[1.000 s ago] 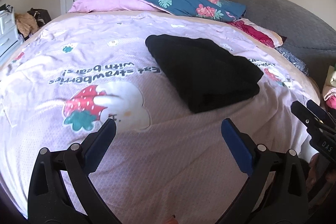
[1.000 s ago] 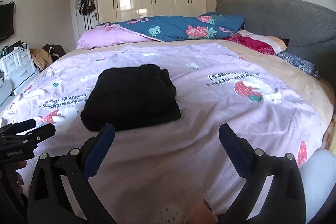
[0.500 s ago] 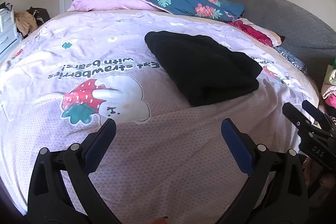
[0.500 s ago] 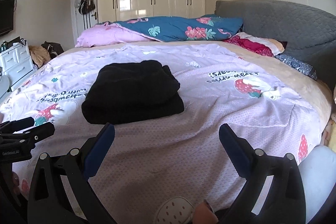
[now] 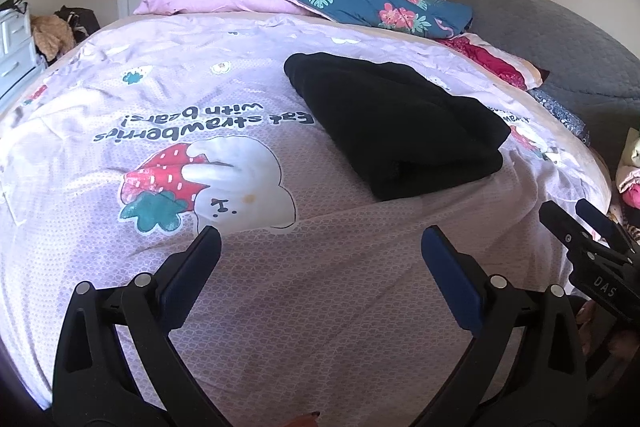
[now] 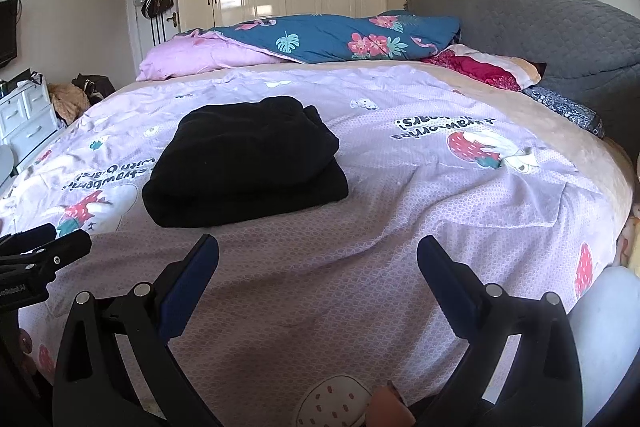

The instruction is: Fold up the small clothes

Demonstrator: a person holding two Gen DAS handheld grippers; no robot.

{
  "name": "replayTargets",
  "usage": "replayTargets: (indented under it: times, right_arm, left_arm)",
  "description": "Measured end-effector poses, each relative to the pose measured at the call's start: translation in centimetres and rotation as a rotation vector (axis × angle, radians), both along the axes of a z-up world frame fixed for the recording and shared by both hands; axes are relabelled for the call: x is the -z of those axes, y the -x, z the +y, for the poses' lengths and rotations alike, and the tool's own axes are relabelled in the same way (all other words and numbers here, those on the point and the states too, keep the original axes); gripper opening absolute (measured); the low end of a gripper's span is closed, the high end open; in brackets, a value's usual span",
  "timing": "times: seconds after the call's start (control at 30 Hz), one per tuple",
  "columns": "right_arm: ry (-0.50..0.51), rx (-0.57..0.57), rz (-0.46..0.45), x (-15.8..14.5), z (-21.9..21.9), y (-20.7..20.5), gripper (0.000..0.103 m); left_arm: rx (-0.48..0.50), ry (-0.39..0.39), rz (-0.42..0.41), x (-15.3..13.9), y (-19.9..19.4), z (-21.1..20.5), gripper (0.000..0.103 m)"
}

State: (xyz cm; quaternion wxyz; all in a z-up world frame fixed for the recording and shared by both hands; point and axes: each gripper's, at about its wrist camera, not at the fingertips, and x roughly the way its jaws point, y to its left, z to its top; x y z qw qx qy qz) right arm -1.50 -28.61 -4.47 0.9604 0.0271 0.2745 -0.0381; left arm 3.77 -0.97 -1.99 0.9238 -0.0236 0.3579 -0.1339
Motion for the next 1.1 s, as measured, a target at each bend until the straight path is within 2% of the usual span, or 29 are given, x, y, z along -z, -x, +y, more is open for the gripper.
replayTargets:
  times: [1.1]
  right_arm:
    - [0.0,0.004,0.004,0.19,-0.18,-0.01,0.099]
  left_arm:
    - [-0.017,-0.025,0.012,0.02,-0.22,0.02,0.094]
